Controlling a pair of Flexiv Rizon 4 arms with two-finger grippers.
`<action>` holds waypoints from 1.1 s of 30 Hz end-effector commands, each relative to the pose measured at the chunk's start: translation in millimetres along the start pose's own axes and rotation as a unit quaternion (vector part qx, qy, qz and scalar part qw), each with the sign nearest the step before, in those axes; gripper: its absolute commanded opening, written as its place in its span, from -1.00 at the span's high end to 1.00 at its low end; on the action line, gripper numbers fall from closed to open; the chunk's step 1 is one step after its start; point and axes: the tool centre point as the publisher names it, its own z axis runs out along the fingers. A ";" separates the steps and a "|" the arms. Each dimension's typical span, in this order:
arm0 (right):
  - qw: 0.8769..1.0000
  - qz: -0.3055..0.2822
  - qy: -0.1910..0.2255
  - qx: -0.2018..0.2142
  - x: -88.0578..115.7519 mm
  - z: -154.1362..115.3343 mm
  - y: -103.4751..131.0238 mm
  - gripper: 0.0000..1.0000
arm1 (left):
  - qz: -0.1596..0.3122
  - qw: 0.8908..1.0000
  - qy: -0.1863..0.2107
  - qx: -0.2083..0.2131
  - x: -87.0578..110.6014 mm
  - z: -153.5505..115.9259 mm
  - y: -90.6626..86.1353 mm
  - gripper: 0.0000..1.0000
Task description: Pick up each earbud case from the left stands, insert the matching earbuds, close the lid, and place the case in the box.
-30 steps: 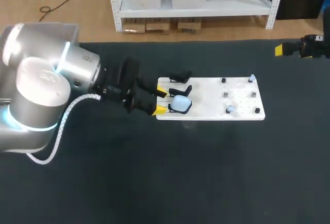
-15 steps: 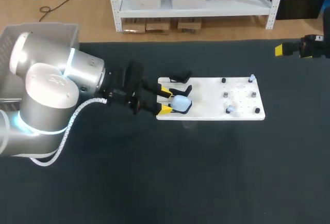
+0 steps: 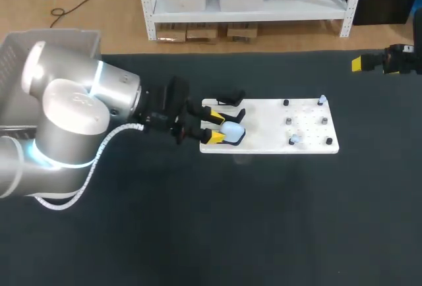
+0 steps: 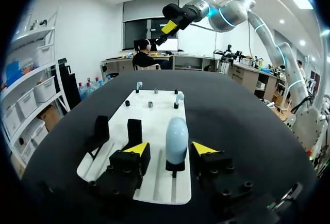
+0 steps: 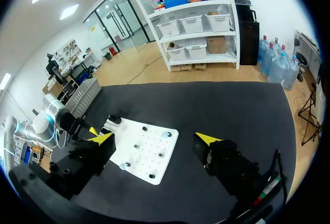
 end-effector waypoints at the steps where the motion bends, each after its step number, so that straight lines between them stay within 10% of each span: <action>1: 1.000 0.000 0.000 -0.001 0.1 -0.1 -0.3 -1.00 | -0.002 1.000 -0.003 0.001 1.6 2.6 1.9 0.01; 33: 1.000 0.000 0.000 -0.001 0.1 -0.1 -0.3 -1.00 | -0.014 1.000 -0.013 0.014 5.7 15.7 -0.7 0.04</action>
